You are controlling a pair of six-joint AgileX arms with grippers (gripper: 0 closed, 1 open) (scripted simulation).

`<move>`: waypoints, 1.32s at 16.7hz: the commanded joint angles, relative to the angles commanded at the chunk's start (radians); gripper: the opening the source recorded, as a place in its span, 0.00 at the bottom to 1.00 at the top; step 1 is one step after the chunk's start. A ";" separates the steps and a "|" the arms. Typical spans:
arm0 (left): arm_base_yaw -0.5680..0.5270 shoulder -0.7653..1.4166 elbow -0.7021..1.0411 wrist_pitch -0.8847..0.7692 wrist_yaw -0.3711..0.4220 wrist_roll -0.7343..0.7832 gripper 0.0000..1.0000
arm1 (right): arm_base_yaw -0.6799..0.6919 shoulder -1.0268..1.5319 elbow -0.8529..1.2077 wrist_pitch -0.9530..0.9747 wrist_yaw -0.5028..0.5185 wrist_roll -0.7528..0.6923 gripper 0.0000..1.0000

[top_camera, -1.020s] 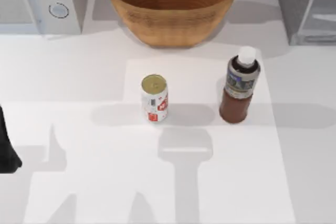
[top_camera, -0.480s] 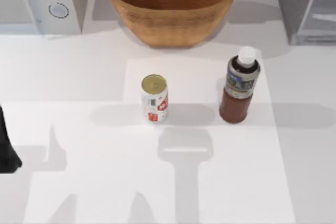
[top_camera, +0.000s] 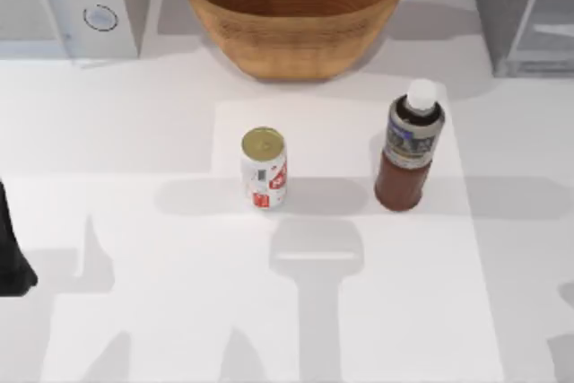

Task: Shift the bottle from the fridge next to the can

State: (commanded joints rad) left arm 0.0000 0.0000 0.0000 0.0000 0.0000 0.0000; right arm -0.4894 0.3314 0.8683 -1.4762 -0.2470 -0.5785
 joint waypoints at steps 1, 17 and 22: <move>0.000 0.000 0.000 0.000 0.000 0.000 1.00 | -0.079 0.089 0.029 -0.003 -0.040 -0.088 1.00; 0.000 0.000 0.000 0.000 0.000 0.000 1.00 | -1.243 1.405 0.444 -0.021 -0.651 -1.394 1.00; 0.000 0.000 0.000 0.000 0.000 0.000 1.00 | -1.321 1.493 0.472 -0.020 -0.696 -1.483 1.00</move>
State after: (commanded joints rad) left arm 0.0000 0.0000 0.0000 0.0000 0.0000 0.0000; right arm -1.8102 1.8248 1.3402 -1.4961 -0.9429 -2.0612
